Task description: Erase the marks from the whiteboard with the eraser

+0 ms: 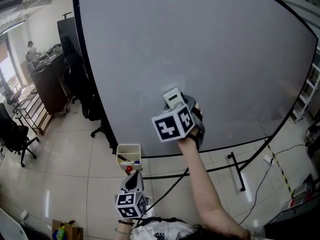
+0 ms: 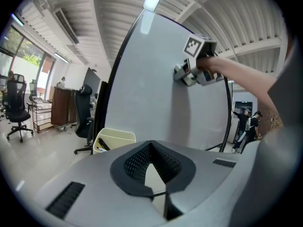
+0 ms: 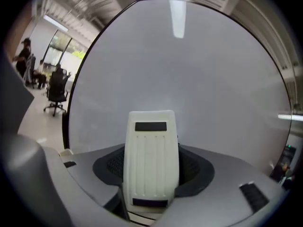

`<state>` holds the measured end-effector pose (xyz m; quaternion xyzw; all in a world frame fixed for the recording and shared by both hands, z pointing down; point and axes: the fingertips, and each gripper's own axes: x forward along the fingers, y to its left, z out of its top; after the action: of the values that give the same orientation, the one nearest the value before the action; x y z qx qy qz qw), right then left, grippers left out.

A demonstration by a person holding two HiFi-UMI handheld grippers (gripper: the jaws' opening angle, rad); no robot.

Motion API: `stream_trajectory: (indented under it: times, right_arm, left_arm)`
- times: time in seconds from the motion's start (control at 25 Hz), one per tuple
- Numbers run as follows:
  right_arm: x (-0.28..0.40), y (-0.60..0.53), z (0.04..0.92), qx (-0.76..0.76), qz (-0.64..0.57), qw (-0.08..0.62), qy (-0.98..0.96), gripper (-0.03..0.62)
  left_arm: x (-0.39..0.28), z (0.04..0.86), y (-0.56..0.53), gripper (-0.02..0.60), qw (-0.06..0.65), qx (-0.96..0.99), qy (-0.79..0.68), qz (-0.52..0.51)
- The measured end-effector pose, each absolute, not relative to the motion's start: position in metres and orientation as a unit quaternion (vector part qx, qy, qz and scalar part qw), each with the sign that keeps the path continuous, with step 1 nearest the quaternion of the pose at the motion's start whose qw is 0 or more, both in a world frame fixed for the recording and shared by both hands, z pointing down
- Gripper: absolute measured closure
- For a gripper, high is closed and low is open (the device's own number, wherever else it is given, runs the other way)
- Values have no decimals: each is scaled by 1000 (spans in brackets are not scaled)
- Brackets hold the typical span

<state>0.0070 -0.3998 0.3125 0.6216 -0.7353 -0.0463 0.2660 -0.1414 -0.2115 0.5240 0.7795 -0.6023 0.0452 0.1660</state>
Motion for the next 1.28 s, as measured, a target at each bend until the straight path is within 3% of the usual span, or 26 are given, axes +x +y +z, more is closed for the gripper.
stream_trajectory:
  times: [0.08,0.2,0.44,0.6,0.84,0.96,1.16,1.28]
  right_arm:
    - [-3,-397,366,591,-12,289,-753,321]
    - [-10,-392,382,562,29,255,-786,322]
    - [-23,-395,205,575,-68,140,-803,322]
    - [-35,-398,172,601,-109,184,-770,322]
    - [-35,-401,264,599,-132,286,-736,321]
    - [-35,-396,266,567,-110,279,-767,322]
    - [1,-401,168,610,-123,226,-750,323]
    - [-8,-398,185,611,-138,270,-732,322]
  left_arm:
    - [-138,524,-212,584,164,782,-600,45]
    - [-132,522,-213,584,165,785,-596,45]
    - [-133,527,-218,584,168,782,-598,52]
    - [-128,525,-220,584,168,785,-594,53]
    - [-129,524,-222,584,169,779,-602,50]
    - [-133,528,-216,584,171,776,-605,50]
    - [-135,525,-213,584,169,777,-605,44]
    - [-130,523,-211,584,167,781,-600,43]
